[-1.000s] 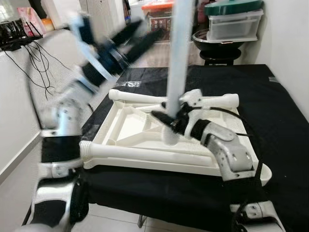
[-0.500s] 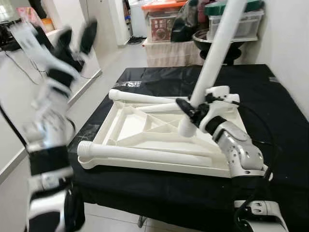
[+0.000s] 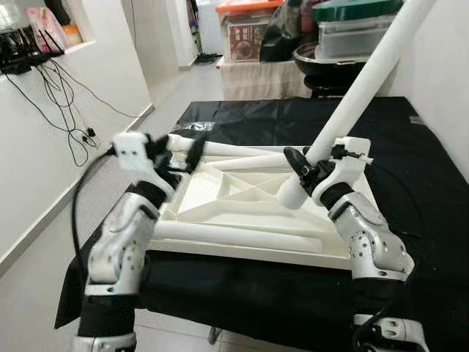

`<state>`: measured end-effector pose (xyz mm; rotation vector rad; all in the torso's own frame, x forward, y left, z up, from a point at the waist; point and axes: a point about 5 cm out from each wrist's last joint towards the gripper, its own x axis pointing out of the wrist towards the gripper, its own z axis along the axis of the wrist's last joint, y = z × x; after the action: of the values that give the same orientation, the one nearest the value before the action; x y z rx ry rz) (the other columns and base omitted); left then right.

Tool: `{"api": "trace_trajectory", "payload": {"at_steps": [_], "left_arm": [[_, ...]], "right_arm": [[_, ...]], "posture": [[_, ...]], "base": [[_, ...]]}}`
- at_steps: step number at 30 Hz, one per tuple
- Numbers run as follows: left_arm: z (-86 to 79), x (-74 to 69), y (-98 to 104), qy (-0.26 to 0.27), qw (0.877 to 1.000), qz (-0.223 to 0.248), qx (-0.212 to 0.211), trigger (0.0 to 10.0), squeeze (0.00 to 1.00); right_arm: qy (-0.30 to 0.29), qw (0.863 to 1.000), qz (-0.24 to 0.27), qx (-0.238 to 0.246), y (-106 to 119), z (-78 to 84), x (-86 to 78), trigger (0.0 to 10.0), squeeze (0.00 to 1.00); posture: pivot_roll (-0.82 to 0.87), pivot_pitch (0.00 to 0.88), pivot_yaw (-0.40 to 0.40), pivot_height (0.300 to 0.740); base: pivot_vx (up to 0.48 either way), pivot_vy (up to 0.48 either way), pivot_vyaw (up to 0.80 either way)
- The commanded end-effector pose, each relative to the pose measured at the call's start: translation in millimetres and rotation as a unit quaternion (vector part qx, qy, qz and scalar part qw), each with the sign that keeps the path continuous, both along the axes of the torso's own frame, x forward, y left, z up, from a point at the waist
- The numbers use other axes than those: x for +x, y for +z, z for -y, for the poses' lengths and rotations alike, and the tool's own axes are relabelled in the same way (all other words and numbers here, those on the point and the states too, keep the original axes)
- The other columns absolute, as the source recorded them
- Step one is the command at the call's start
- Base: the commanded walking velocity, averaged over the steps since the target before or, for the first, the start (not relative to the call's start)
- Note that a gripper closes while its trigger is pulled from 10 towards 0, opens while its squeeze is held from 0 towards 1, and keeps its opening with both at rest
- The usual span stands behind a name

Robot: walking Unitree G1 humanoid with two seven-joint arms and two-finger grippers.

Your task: Building children table

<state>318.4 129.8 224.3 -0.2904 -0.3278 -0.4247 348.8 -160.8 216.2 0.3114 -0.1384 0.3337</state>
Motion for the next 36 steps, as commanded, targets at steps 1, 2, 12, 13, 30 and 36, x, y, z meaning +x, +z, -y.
{"api": "trace_trajectory", "payload": {"at_steps": [1,2,12,13,30,36], "left_arm": [[1.8,-0.2,-9.2,-0.004,1.000,-0.014,0.011,10.0,0.00],[4.6,-3.0,-13.9,-0.013,1.000,-0.022,0.012,10.0,0.00],[9.0,-18.5,-42.2,-0.026,0.996,-0.075,0.049,10.0,0.00],[13.0,-25.4,-48.8,-0.031,0.994,-0.085,0.066,10.0,0.00],[21.5,-58.6,-82.7,-0.050,0.980,-0.130,0.146,10.0,0.00],[23.9,-68.1,-85.4,-0.057,0.975,-0.148,0.155,10.0,0.00]], "right_arm": [[0.015,1.000,0.013,0.006,0.9,-7.0,-3.5,10.0,0.00],[0.023,1.000,0.017,0.002,0.6,-11.2,-6.7,10.0,0.00],[0.043,0.998,0.028,-0.033,-3.9,-17.6,-17.1,10.0,0.00],[0.043,0.998,0.028,-0.042,-4.3,-16.8,-19.0,10.0,0.00],[0.182,0.973,0.082,-0.114,7.3,-28.1,-42.6,10.0,0.00],[0.219,0.959,0.089,-0.154,8.1,-29.0,-51.0,10.0,0.00]], "posture": [[-0.11,0.006,0.124,0.740],[-0.10,0.008,0.130,0.740],[-0.07,0.054,0.139,0.740],[-0.06,0.071,0.134,0.740],[-0.05,0.163,0.124,0.740],[-0.06,0.194,0.130,0.740]], "base": [[0.000,-0.465,0.00],[0.000,-0.465,0.00],[0.000,-0.462,0.00],[0.000,0.000,0.00],[0.000,0.000,0.00],[0.000,0.160,0.00]]}}
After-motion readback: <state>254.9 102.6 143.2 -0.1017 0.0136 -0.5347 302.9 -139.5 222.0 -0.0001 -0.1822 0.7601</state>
